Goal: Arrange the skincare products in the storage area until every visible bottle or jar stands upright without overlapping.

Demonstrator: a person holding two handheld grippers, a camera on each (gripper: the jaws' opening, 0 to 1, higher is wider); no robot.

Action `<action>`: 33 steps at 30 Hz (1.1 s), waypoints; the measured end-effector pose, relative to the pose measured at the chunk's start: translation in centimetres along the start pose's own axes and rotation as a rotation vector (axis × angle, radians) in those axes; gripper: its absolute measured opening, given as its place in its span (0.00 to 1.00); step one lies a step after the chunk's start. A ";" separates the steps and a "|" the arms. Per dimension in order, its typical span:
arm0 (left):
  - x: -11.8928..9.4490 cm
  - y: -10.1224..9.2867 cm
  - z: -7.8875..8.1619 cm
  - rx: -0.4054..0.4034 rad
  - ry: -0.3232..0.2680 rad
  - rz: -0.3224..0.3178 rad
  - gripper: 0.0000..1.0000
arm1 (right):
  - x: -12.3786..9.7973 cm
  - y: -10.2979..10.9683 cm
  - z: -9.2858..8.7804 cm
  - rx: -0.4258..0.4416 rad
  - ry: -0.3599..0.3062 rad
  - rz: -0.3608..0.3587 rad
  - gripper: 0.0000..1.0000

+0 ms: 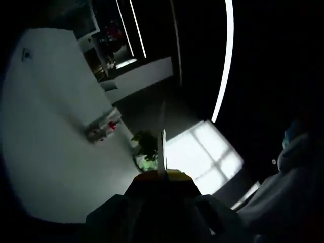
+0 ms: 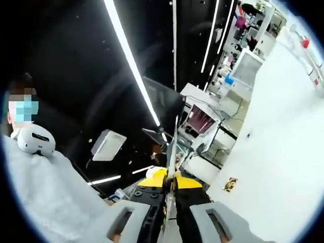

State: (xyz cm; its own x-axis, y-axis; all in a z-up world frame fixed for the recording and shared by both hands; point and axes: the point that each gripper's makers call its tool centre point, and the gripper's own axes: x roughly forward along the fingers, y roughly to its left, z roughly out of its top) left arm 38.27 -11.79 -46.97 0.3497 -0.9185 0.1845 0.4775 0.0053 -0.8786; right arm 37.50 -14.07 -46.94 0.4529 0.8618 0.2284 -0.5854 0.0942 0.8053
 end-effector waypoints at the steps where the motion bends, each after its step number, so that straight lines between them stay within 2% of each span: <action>1: 0.2 -0.3 -0.5 0.007 0.024 -0.013 0.00 | 0.0 -0.1 -0.1 0.008 0.006 -0.003 0.11; 3: 0.4 -0.2 -1.4 0.016 0.073 -0.008 0.00 | -0.2 0.0 -0.6 0.009 0.038 0.018 0.00; 4: 0.5 0.1 -1.2 0.044 0.061 0.005 0.00 | -0.4 -0.1 -0.4 0.058 0.028 0.009 0.00; 6: 0.5 -0.2 -1.2 0.012 0.064 -0.015 0.00 | -0.5 0.1 -0.4 0.044 0.025 0.029 0.00; 9: 0.4 0.0 -1.2 -0.027 0.072 -0.017 0.00 | -0.5 0.0 -0.5 0.068 0.026 0.030 0.00; 11: 0.4 -0.5 0.3 0.043 -0.008 -0.039 0.02 | -0.4 0.3 -1.0 0.081 0.054 0.038 0.00; 12: 0.1 -0.6 0.9 0.024 -0.039 -0.047 0.02 | -0.3 0.4 -1.1 0.078 0.059 0.044 0.00; 14: -0.2 -0.5 0.6 -0.027 -0.013 -0.056 0.01 | 0.0 0.6 -1.4 0.073 0.071 0.051 0.00; 17: -0.3 -0.5 0.7 0.004 -0.016 -0.050 0.00 | 0.0 0.6 -1.5 0.070 0.079 0.055 0.00; 19: -0.4 -0.6 0.8 0.003 -0.022 -0.057 0.00 | 0.1 0.8 -1.4 0.039 0.065 0.056 0.00; 21: -0.5 -0.5 0.8 -0.001 -0.019 -0.055 0.00 | 0.1 0.7 -1.5 0.045 0.059 0.051 0.00; 22: -0.4 -0.3 0.7 -0.005 -0.010 -0.048 0.00 | 0.3 0.7 -1.4 0.067 0.049 0.052 0.00; 26: 0.1 -0.3 -0.4 0.006 0.035 -0.029 0.00 | 0.2 0.3 -1.8 0.046 0.078 0.034 0.00; 28: 0.2 -0.4 -0.4 0.030 0.030 -0.031 0.00 | 0.1 0.3 -1.7 0.033 0.080 0.035 0.00; 30: 0.3 -0.2 -0.5 0.019 0.039 -0.029 0.01 | 0.0 0.3 -1.6 0.015 0.079 0.031 0.00; 33: 0.5 0.1 -1.4 0.011 0.090 -0.019 0.03 | -0.3 -0.1 -0.8 0.028 0.043 0.019 0.00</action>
State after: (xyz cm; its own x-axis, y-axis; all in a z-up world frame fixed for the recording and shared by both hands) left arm 37.35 -12.79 -47.60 0.2670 -0.9503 0.1600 0.4927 -0.0081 -0.8702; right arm 36.88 -13.95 -47.55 0.4118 0.8842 0.2206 -0.5748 0.0641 0.8158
